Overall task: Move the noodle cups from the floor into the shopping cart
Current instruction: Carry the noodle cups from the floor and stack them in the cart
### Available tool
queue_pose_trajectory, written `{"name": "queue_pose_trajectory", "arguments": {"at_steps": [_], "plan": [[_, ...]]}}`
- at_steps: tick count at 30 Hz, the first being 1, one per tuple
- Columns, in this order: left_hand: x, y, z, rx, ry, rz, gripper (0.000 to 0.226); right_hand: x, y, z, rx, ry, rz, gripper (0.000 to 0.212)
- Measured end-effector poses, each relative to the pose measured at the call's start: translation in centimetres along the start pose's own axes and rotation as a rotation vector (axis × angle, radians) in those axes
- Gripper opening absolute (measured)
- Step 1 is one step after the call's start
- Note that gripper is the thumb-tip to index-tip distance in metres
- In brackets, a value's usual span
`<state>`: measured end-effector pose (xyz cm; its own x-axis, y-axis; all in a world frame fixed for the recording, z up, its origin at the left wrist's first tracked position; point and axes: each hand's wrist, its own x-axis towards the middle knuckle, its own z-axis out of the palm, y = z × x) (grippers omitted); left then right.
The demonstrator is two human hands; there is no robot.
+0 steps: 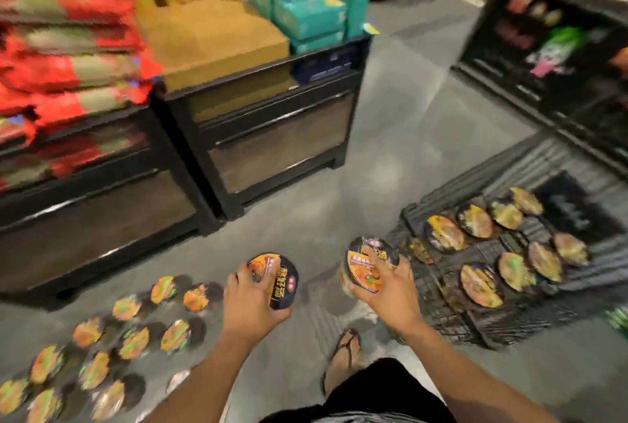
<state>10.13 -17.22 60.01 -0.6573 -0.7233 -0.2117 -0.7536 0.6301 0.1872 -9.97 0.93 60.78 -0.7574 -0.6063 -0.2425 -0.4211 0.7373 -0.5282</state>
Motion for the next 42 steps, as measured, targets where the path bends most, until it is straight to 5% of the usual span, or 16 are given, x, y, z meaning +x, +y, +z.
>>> {"name": "queue_pose_trajectory", "arguments": {"at_steps": [13,26,35,42], "plan": [[15.5,26.3,-3.8,-0.091,0.035,0.432,0.101,7.1,14.3,-12.8,0.305,0.348,0.302,0.090],[24.8,51.5,-0.3,0.139,-0.151,1.110,0.099,10.0,27.4,-19.8,0.328,0.714,0.944,0.099],[34.7,67.9,8.2,0.226,-0.340,1.224,0.102,19.4,37.3,-25.3,0.408,0.779,1.289,0.111],[38.5,72.9,13.9,0.175,-0.320,1.236,0.105,24.3,43.3,-24.9,0.426,0.874,1.312,0.114]]}}
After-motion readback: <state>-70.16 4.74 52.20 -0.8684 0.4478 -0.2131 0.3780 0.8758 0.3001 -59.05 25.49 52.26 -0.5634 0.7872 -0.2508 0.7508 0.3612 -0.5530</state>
